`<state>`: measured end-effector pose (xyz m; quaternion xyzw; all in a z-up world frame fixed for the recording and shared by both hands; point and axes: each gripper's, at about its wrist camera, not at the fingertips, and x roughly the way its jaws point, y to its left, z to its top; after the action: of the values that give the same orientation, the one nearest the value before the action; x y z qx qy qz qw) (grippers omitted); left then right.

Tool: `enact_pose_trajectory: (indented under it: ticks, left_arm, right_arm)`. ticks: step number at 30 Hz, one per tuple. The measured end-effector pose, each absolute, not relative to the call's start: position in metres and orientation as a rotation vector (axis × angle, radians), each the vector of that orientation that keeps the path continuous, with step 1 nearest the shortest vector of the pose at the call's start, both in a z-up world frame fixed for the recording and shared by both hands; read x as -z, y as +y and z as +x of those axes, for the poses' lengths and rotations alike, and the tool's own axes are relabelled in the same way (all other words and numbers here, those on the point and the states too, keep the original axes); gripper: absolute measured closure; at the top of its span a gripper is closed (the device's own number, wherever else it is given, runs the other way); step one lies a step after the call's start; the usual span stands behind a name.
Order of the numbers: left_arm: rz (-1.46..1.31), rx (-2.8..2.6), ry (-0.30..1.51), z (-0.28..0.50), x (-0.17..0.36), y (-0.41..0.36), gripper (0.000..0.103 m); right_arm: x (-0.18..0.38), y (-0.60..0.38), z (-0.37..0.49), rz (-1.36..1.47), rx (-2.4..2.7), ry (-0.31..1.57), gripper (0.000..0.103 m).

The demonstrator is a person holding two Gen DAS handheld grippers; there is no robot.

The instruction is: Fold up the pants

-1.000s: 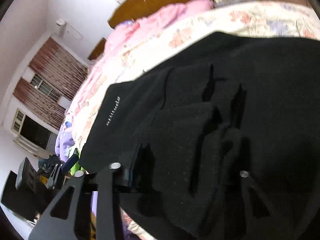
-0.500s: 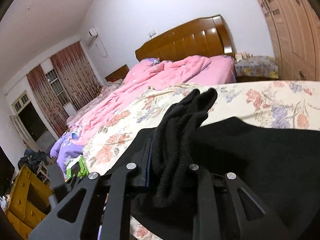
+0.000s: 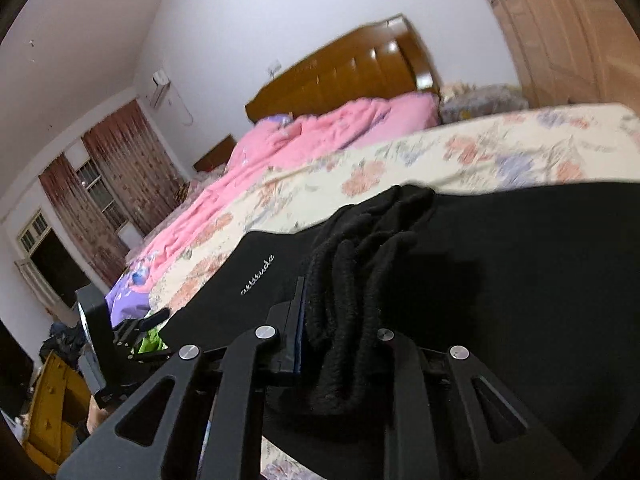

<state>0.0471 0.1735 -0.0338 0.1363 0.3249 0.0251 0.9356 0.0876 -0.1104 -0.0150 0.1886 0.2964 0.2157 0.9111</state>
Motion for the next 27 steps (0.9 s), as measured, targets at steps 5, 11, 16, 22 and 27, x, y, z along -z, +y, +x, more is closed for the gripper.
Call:
enact_pose_trajectory:
  ticks: [5, 11, 16, 22, 27]
  left_arm:
    - [0.279, -0.055, 0.690, 0.057, 0.040, 0.173, 0.029]
    - [0.132, 0.004, 0.685, 0.057, 0.045, 0.176, 0.069]
    - [0.198, -0.009, 0.595, 0.048, 0.028, 0.160, 0.036]
    - [0.369, -0.040, 0.543, 0.046, 0.030, 0.145, 0.031]
    - [0.548, -0.158, 0.427, 0.033, 0.041, 0.138, 0.021]
  right_arm:
    - [0.040, -0.143, 0.088, 0.458, -0.402, 0.679, 0.085]
    - [0.056, -0.136, 0.093, 0.488, -0.422, 0.708, 0.085]
    - [0.017, -0.126, 0.099, 0.461, -0.457, 0.608, 0.085]
    - [-0.019, -0.121, 0.105, 0.443, -0.483, 0.535, 0.085]
    - [-0.028, -0.121, 0.107, 0.437, -0.489, 0.523, 0.085]
